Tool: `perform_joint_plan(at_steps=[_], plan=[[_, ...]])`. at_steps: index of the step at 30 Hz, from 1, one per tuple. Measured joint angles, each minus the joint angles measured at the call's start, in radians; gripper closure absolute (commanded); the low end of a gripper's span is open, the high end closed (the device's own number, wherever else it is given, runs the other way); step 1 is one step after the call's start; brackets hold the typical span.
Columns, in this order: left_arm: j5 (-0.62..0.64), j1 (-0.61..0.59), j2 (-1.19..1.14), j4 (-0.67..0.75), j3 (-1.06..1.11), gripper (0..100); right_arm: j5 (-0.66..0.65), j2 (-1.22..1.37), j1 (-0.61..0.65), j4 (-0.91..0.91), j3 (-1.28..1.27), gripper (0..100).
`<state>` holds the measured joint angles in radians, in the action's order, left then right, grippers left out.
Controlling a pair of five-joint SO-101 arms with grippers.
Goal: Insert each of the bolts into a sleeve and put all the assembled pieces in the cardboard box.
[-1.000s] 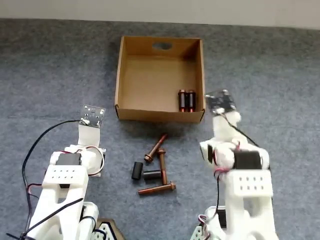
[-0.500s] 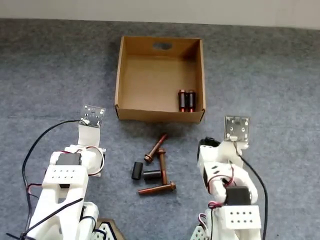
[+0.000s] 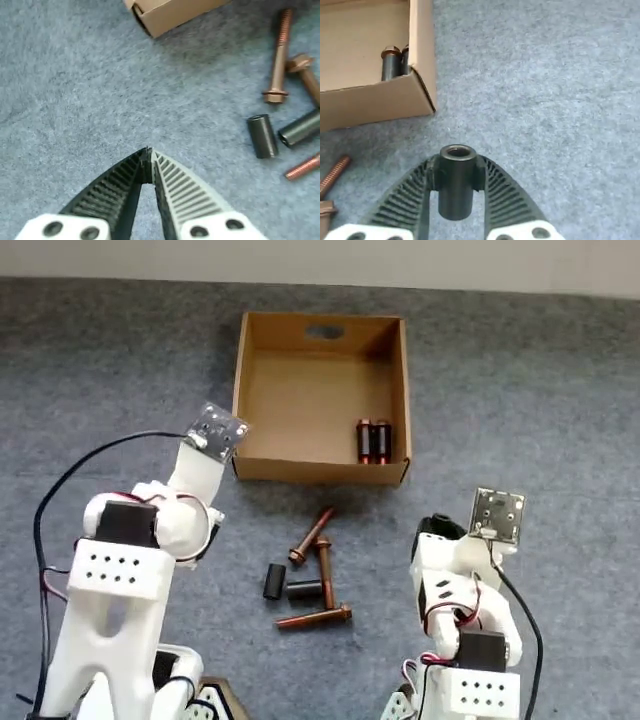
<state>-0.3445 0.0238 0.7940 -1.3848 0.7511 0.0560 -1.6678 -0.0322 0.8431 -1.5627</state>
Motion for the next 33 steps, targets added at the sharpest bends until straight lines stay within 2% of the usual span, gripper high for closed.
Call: perform_joint_plan(at_steps=[3, 5, 12, 18, 21, 27, 33], plan=[[0.015, 0.043, -0.011, -0.026, -0.029, 80, 0.000, -0.008, -0.009, 0.000, 0.000, 99.3], [0.015, 0.075, -0.049, -0.029, -0.037, 75, 0.000, -0.008, -0.006, 0.000, 0.000, 99.3], [0.020, 0.190, -0.311, -0.031, -0.106, 83, 0.000, -0.008, -0.006, 0.000, 0.000, 99.3], [0.020, 0.292, -0.476, -0.028, -0.229, 81, 0.000, -0.008, -0.006, 0.002, 0.000, 99.3], [0.028, 0.304, -0.535, 0.017, -0.256, 79, 0.000, -0.008, -0.006, 0.002, 0.000, 99.3], [0.152, 0.311, -0.634, 0.095, -0.258, 77, 0.000, -0.008, -0.006, 0.002, 0.000, 99.3], [0.181, 0.354, -0.692, 0.137, -0.258, 77, 0.000, -0.008, -0.006, 0.002, 0.000, 99.3]])
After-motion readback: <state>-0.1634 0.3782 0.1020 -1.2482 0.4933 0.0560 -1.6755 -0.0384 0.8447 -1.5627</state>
